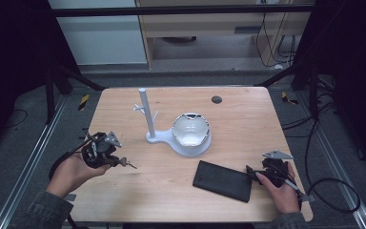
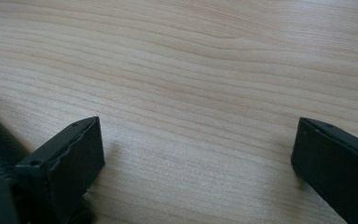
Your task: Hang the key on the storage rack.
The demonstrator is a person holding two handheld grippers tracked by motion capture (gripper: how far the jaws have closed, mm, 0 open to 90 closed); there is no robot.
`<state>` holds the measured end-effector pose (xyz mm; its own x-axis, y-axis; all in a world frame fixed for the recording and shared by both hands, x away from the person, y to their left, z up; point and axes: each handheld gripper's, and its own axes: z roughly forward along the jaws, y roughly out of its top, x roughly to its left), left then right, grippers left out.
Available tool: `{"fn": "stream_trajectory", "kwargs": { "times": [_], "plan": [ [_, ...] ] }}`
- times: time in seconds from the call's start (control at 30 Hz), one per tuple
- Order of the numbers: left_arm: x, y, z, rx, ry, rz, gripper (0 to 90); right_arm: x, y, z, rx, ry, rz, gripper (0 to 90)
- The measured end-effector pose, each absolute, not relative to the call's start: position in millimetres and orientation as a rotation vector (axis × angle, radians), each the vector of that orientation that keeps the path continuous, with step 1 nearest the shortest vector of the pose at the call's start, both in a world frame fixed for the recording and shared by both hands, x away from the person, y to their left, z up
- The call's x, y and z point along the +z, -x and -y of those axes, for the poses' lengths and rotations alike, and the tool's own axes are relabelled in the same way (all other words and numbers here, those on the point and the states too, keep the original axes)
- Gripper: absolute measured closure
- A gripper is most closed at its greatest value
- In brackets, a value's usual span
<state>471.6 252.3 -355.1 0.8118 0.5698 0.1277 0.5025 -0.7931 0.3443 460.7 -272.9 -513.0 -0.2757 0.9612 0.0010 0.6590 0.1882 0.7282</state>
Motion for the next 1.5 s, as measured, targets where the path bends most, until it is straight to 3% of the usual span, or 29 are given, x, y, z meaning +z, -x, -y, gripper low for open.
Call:
{"fn": "stream_trajectory", "kwargs": {
  "times": [1.03, 1.5],
  "plan": [
    [-231.5, -530.3, -242.3, 0.422, -2.522, -0.876, 84.6, -513.1, -460.7, 273.1, 0.864, -1.512, -2.010, 2.6],
    [-228.0, -549.4, -234.0, 0.424, -2.532, -0.899, 84.6, -513.1, -460.7, 273.1, 0.864, -1.512, -2.010, 2.6]
  ]
}}
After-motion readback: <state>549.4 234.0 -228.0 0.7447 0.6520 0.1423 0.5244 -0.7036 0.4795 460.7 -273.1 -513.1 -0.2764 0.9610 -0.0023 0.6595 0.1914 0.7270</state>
